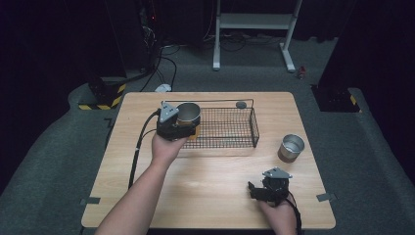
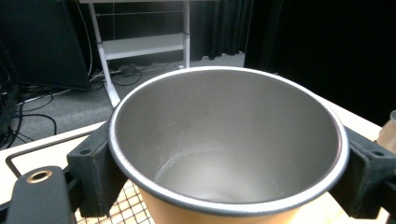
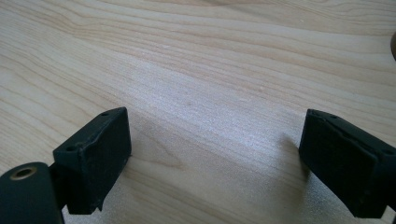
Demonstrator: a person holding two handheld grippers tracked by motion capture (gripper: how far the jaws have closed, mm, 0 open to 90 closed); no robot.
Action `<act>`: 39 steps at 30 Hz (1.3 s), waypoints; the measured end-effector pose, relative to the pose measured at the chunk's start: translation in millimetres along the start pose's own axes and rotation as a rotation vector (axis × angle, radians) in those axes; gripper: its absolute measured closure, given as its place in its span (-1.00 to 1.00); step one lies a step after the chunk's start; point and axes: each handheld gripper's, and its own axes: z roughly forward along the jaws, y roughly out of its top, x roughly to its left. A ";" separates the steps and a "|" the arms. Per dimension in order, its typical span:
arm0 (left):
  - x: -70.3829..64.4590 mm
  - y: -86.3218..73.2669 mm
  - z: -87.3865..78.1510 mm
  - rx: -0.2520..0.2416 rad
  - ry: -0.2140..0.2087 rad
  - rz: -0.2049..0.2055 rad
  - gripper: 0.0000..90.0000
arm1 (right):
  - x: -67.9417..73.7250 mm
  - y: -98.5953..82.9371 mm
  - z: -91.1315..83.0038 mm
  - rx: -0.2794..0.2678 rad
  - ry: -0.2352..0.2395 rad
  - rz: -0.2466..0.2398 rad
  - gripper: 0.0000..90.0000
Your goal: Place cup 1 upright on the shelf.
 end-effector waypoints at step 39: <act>7.0 -11.8 67.4 0.105 0.038 -0.044 -0.70 | 0.4 -0.1 0.0 -0.003 -0.006 -0.003 -0.79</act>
